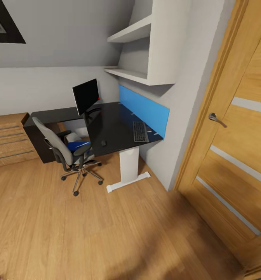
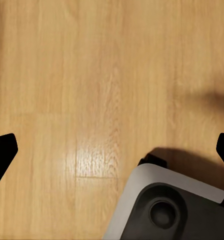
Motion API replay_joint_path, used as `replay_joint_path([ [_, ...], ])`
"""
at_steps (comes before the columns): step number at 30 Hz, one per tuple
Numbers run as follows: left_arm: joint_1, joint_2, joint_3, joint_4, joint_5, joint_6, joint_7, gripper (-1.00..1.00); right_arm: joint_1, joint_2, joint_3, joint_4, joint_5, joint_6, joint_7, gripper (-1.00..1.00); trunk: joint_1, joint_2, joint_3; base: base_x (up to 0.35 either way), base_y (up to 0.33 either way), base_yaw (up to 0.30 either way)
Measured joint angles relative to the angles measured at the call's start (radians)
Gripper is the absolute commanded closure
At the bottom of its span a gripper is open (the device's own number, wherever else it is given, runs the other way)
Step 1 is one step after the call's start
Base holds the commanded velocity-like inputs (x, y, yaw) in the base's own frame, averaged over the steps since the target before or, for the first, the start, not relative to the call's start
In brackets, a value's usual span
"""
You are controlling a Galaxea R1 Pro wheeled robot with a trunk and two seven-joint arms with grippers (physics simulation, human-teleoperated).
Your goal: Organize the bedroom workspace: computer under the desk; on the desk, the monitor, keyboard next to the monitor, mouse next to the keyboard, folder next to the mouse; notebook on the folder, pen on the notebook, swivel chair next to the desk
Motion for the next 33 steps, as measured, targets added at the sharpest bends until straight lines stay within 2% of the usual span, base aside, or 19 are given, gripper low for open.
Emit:
replay_joint_path([
  [7, 0.000, 0.000, 0.000, 0.000, 0.000, 0.000, 0.000, -1.00, 0.000, 0.000, 0.001, 0.000, 0.000, -0.002, 0.000, -1.00, 0.000, 0.000, 0.010, 0.000, 0.000, 0.109],
  [24, 0.000, 0.000, 0.000, 0.000, 0.000, 0.000, 0.000, -1.00, 0.000, 0.000, 0.001, -0.002, 0.000, -0.003, 0.002, -1.00, 0.000, 0.000, 0.025, 0.000, 0.000, 0.007],
  [33, 0.000, 0.000, -0.002, 0.000, 0.000, -0.003, -0.003, -1.00, 0.000, 0.007, 0.001, -0.001, 0.000, -0.003, 0.002, -1.00, 0.000, 0.000, 0.034, 0.000, 0.000, 0.181],
])
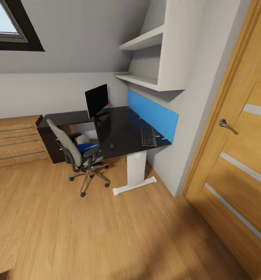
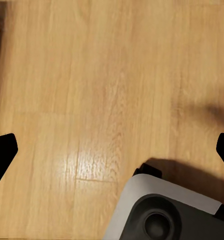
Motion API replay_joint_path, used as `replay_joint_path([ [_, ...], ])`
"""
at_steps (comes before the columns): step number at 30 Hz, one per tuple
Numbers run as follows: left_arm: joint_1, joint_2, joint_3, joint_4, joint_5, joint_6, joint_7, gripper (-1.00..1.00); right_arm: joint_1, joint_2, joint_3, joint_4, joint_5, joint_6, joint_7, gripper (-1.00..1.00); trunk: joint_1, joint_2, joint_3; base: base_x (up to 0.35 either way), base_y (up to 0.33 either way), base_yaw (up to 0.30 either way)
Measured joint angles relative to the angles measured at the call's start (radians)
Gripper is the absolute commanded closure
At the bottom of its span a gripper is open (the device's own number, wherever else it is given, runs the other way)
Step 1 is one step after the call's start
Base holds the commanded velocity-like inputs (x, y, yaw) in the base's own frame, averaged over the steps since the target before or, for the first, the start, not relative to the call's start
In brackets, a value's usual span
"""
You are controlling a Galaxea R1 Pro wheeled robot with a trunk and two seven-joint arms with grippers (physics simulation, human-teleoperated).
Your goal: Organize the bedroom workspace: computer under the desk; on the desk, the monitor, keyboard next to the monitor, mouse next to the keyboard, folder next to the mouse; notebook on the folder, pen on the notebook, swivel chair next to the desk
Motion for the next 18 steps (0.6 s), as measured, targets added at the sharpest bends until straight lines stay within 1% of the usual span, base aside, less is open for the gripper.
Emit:
replay_joint_path([
  [3, 0.000, 0.000, 0.000, 0.000, 0.000, 0.001, -0.001, -1.00, 0.000, 0.006, 0.000, 0.000, 0.002, 0.000, 0.000, -1.00, 0.000, 0.000, 0.002, 0.000, 0.000, 0.254],
  [7, 0.000, 0.000, 0.000, 0.000, 0.000, 0.001, -0.001, -1.00, 0.000, 0.010, -0.001, 0.000, 0.015, 0.000, -0.001, -1.00, 0.000, 0.000, 0.003, 0.000, 0.000, 0.269],
  [18, 0.000, 0.000, 0.000, 0.000, 0.000, 0.001, -0.001, -1.00, 0.000, 0.010, 0.000, 0.000, 0.024, 0.001, -0.001, -1.00, 0.000, 0.000, 0.004, 0.000, 0.000, 0.278],
])
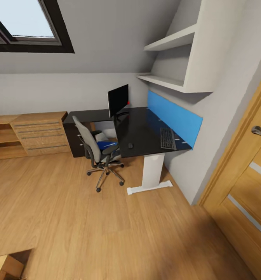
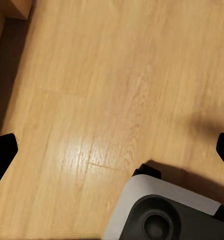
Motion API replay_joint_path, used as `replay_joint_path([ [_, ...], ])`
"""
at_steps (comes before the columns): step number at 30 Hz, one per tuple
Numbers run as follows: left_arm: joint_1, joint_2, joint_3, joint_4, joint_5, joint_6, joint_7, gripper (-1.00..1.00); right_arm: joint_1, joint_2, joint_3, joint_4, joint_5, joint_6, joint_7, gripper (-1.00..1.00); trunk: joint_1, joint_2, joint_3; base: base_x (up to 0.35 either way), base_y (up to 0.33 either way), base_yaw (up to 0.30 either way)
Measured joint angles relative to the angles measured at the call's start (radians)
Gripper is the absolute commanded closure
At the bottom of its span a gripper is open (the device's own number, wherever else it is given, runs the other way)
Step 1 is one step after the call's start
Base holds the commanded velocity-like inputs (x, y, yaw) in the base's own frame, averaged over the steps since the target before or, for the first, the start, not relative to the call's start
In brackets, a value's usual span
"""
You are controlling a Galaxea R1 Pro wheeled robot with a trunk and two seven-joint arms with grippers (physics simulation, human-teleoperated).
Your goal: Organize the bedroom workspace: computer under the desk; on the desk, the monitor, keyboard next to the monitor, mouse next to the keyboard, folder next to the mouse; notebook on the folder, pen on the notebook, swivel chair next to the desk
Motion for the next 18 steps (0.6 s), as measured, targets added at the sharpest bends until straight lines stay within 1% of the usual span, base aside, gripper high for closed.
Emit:
replay_joint_path([
  [3, 0.000, -0.001, 0.000, 0.000, -0.001, 0.000, 0.000, -1.00, 0.000, 0.000, 0.002, 0.001, 0.001, 0.001, 0.000, -1.00, 0.000, 0.000, 0.000, 0.000, 0.026, 0.280],
  [7, 0.000, -0.015, -0.002, 0.000, -0.003, 0.001, -0.002, -1.00, 0.000, 0.000, 0.005, 0.001, 0.002, 0.003, 0.001, -1.00, 0.000, 0.000, 0.000, 0.000, 0.167, 0.280],
  [13, 0.000, -0.024, -0.004, 0.000, -0.003, 0.001, -0.003, -1.00, 0.000, 0.000, 0.005, 0.001, 0.002, 0.003, 0.001, -1.00, 0.000, 0.000, -0.001, 0.021, 0.290, 0.279],
  [18, 0.001, -0.024, -0.004, 0.000, -0.003, 0.000, -0.003, -1.00, 0.000, 0.000, 0.005, 0.001, 0.002, 0.003, 0.001, -1.00, 0.000, 0.000, -0.004, 0.169, 0.283, 0.257],
])
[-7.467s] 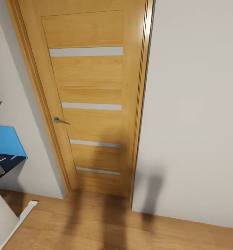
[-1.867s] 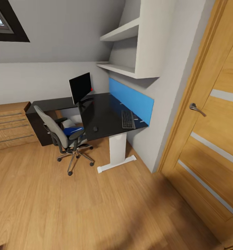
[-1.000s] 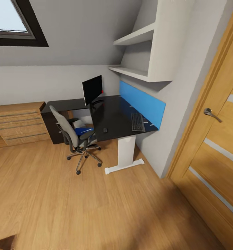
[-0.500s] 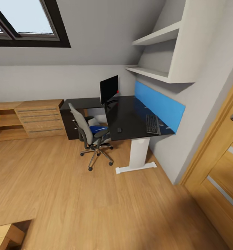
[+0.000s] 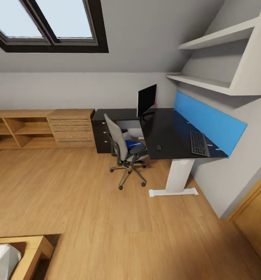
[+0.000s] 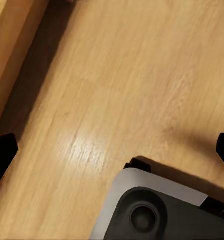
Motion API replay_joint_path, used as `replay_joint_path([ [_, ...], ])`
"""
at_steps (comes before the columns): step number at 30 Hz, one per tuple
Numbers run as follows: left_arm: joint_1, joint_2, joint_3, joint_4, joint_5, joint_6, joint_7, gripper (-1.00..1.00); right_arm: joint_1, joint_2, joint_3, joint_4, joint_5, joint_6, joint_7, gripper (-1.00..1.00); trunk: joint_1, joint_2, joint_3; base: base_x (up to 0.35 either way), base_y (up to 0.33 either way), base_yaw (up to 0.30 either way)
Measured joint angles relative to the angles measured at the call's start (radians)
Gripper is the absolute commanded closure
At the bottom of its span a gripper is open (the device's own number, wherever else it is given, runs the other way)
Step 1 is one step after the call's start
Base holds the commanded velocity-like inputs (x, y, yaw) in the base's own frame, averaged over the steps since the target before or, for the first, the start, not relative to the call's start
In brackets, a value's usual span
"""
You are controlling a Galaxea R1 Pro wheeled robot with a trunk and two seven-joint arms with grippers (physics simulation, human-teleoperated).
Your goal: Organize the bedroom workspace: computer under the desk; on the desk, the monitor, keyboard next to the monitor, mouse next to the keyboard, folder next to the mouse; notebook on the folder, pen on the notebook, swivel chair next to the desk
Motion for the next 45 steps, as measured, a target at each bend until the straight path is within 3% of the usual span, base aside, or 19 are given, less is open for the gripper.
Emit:
replay_joint_path([
  [8, -0.001, 0.000, -0.002, 0.002, 0.000, 0.001, -0.001, -1.00, 0.000, -0.006, -0.002, -0.001, 0.000, -0.002, 0.001, -1.00, 0.000, 0.000, -0.003, 0.281, 0.164, 0.073],
  [17, -0.001, -0.003, -0.041, 0.006, 0.004, 0.000, 0.000, -1.00, 0.000, -0.008, -0.003, 0.000, 0.000, 0.001, 0.002, -1.00, 0.000, 0.000, -0.003, 0.314, 0.089, 0.001],
  [20, -0.001, -0.017, -0.049, 0.006, 0.004, -0.001, 0.000, -1.00, 0.000, -0.006, -0.004, -0.001, -0.001, -0.003, 0.000, -1.00, 0.000, 0.000, -0.003, 0.305, 0.161, -0.017],
  [45, -0.001, -0.025, -0.051, 0.006, 0.003, -0.008, 0.000, -1.00, 0.000, -0.002, -0.005, -0.002, -0.002, -0.008, -0.004, -1.00, 0.000, 0.000, 0.025, 0.179, 0.062, -0.012],
])
